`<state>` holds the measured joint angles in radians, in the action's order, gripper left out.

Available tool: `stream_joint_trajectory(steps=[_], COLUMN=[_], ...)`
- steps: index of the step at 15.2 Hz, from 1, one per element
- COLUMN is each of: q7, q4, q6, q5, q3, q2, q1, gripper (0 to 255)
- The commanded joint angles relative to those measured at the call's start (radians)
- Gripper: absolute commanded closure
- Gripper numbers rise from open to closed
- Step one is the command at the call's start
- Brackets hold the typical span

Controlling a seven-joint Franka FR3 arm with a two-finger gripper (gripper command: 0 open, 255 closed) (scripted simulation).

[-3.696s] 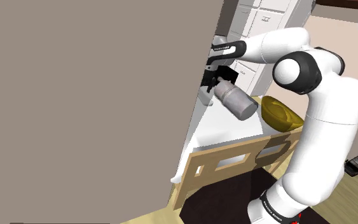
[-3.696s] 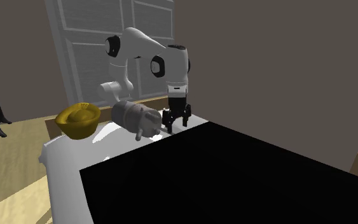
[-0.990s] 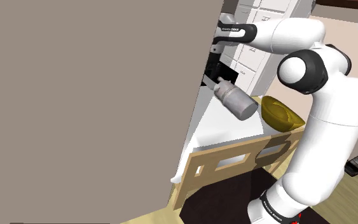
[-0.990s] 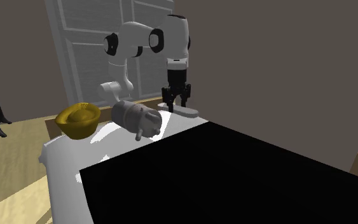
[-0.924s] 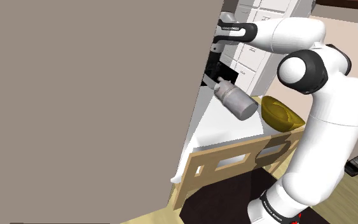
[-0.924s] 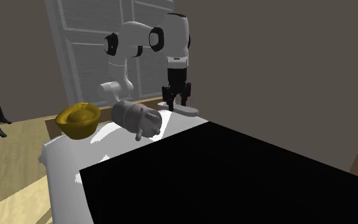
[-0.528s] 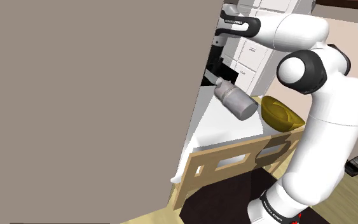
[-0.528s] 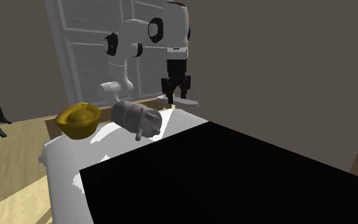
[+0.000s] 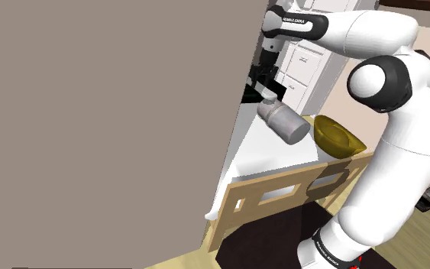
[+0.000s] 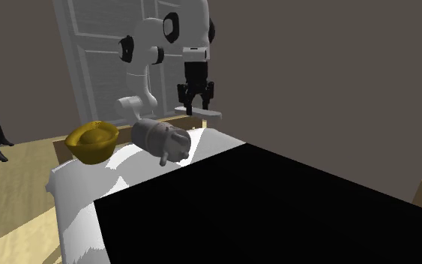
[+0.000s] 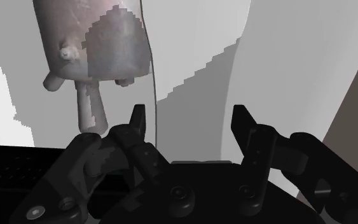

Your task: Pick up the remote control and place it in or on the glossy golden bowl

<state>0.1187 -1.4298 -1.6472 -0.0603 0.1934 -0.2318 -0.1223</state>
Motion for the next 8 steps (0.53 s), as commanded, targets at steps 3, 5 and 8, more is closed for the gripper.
stream_joint_trajectory(steps=[3,5,8], q7=[0.048,0.075,0.116], q4=[-0.167,-0.239,-0.333], q6=[-0.040,-0.053,-0.068], q5=[0.022,0.034,0.054], q3=[0.023,0.036,0.057], q2=[0.129,0.187,0.269], q1=[-0.021,-0.035,-0.057], gripper=[255,255,255])
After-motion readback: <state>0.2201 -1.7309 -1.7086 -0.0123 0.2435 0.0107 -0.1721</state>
